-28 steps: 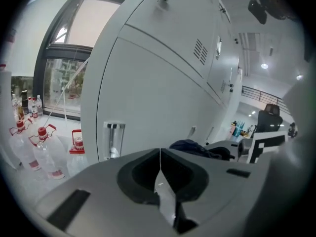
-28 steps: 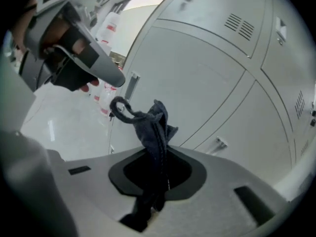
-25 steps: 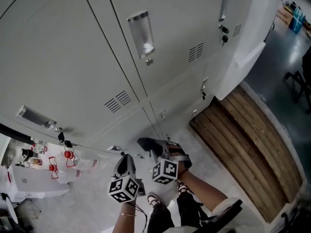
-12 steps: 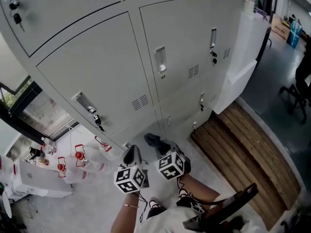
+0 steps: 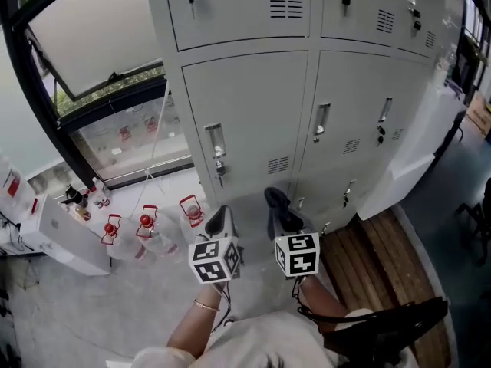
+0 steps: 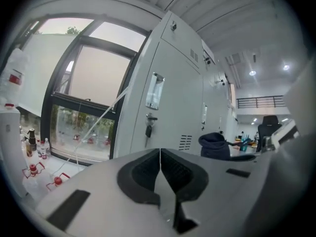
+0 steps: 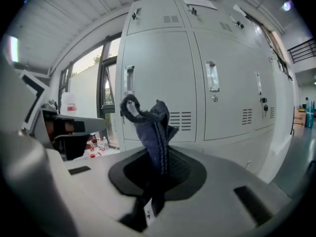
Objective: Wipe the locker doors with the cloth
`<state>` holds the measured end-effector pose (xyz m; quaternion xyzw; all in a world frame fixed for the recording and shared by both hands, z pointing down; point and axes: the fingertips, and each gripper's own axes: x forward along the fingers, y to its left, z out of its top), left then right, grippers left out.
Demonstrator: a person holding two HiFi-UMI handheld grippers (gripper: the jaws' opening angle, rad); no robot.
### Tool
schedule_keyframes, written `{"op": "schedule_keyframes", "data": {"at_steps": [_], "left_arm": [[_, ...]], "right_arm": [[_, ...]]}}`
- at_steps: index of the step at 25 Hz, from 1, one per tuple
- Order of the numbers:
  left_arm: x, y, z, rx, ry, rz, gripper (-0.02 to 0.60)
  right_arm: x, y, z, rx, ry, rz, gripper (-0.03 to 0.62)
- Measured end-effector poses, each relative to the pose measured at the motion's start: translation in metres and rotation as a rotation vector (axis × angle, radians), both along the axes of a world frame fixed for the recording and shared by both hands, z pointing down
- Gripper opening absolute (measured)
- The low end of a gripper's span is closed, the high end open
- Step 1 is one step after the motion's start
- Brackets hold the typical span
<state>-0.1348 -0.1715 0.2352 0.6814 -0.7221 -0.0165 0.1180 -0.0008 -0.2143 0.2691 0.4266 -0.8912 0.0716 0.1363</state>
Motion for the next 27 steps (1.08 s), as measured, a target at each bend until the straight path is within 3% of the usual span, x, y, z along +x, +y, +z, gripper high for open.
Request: {"op": "schedule_keyframes", "data": {"at_steps": [9, 27], "left_arm": [[-0.026, -0.011, -0.018, 0.039, -0.014, -0.032, 0.009], [-0.033, -0.016, -0.025, 0.045, -0.05, -0.016, 0.009]], "right_arm": [[-0.014, -0.019, -0.027, 0.045, -0.031, 0.01, 0.038], [-0.014, -0.019, -0.041, 0.055, -0.046, 0.055, 0.038]]}}
